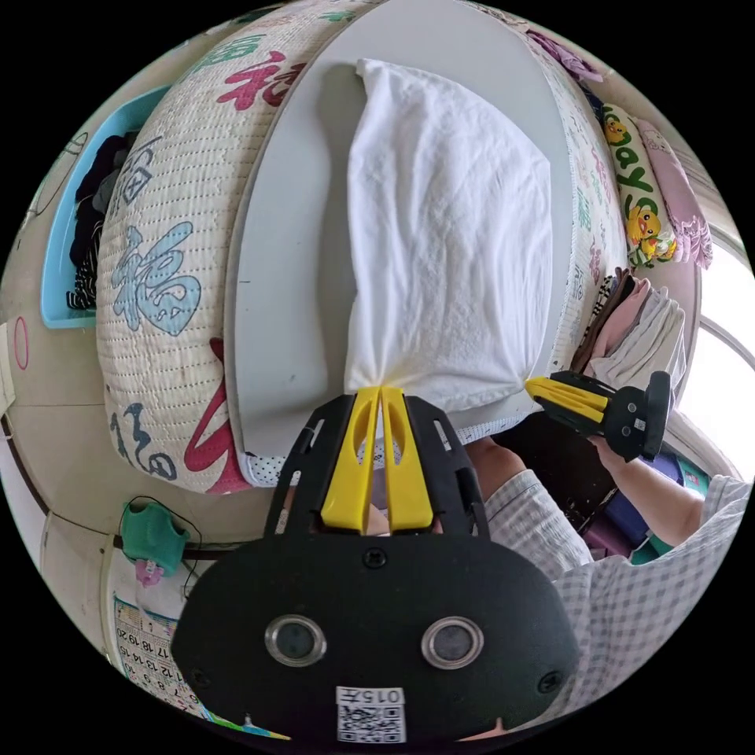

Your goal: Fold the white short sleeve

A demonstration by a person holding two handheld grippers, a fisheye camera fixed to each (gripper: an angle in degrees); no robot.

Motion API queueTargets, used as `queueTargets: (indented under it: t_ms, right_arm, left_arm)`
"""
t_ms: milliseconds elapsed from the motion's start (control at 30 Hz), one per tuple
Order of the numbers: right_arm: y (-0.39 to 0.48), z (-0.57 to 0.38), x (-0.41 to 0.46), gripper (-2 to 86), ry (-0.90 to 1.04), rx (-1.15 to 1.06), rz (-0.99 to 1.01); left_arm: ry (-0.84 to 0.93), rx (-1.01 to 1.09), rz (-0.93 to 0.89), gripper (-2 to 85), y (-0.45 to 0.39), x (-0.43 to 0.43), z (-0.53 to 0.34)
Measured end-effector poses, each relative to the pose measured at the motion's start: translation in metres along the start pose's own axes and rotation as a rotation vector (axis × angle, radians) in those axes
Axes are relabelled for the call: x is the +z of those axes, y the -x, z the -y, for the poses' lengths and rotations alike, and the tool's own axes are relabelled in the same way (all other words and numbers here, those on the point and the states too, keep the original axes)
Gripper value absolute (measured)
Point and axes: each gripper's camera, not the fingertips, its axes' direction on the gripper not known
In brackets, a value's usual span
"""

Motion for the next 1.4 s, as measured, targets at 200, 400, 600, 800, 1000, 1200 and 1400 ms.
queueTargets:
  t_ms: [200, 400, 600, 800, 1000, 1200, 1400]
  right_arm:
    - [-0.039, -0.021, 0.042, 0.4, 0.036, 0.029, 0.040]
    - [-0.158, -0.090, 0.078, 5.9, -0.067, 0.294, 0.457]
    - [-0.306, -0.130, 0.107, 7.5, -0.431, 0.512, 0.619]
    - [-0.391, -0.125, 0.174, 10.4, -0.529, 0.594, 0.648]
    - [-0.429, -0.151, 0.242, 10.2, -0.510, 0.652, 0.594]
    - [-0.462, -0.212, 0.310, 4.0, -0.512, 0.693, 0.586]
    - [-0.470, -0.335, 0.321, 1.4, -0.714, 0.612, 0.630]
  left_arm:
    - [0.018, -0.021, 0.011, -0.6, -0.003, -0.001, -0.006]
    - [-0.109, -0.001, -0.102, 1.0, 0.011, -0.033, -0.016]
    - [-0.340, 0.004, -0.274, 6.3, 0.031, -0.073, 0.029]
    - [-0.344, 0.043, -0.274, 9.9, 0.009, -0.077, 0.087]
    - [-0.319, 0.136, -0.311, 8.3, -0.020, -0.068, 0.098]
    - [-0.293, 0.190, -0.303, 5.0, -0.061, -0.061, 0.097]
    - [-0.444, 0.389, -0.298, 2.4, -0.150, -0.104, 0.039]
